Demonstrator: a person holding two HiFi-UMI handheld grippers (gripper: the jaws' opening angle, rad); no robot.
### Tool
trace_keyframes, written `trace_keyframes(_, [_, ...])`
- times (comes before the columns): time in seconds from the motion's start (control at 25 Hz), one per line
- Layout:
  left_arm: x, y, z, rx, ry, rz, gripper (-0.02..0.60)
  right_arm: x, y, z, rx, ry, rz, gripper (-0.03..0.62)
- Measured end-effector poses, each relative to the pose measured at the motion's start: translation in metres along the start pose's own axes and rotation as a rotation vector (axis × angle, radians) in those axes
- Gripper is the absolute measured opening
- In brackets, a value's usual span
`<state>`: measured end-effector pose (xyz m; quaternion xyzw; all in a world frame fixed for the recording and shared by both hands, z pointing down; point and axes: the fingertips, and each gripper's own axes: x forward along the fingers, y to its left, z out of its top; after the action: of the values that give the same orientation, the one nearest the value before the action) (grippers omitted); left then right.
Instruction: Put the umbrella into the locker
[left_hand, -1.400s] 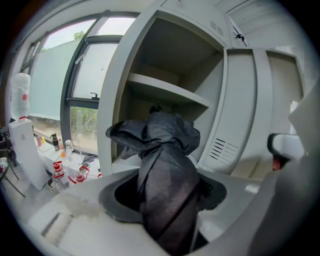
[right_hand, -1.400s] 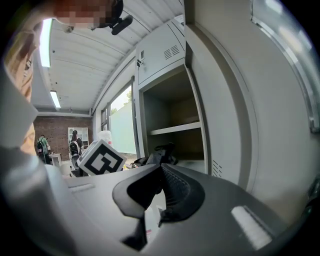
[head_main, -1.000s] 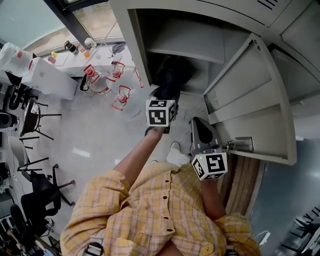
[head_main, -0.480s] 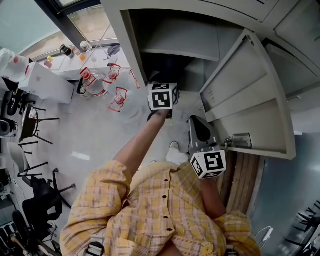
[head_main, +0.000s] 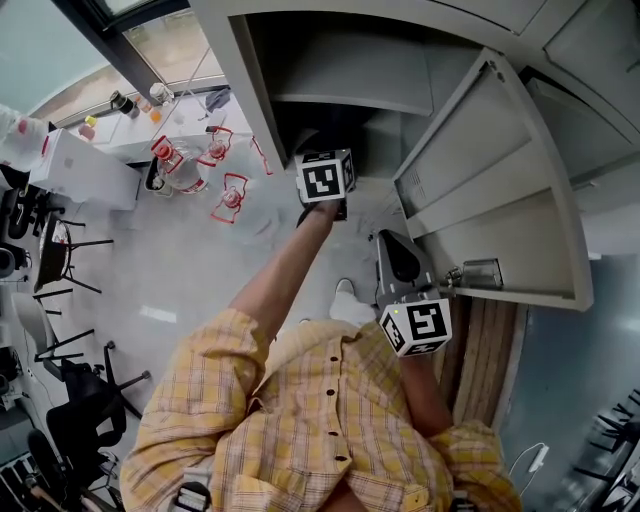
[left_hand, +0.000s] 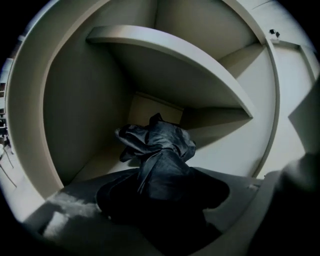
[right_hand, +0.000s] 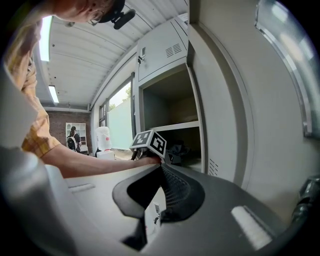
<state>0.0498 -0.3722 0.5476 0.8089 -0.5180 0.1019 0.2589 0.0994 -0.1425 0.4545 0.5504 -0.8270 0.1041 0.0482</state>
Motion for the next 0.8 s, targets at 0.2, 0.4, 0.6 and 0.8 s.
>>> trace_keyframes(0.2, [-0.001, -0.01, 0.009, 0.042, -0.058, -0.053, 0.31, -0.005, -0.001, 0.0, 0.003, 0.005, -0.013, 0.0])
trace_keyframes(0.4, [-0.01, -0.018, 0.011, 0.081, -0.077, -0.076, 0.311, -0.005, -0.001, 0.003, 0.003, -0.002, -0.013, 0.0])
trace_keyframes(0.6, [-0.018, -0.018, 0.011, 0.091, -0.079, -0.08, 0.316, -0.008, 0.007, 0.002, 0.001, 0.0, -0.01, -0.002])
trace_keyframes(0.8, [-0.027, -0.019, 0.01, 0.105, -0.075, -0.079, 0.316, -0.015, 0.012, 0.003, -0.004, -0.006, -0.019, -0.002])
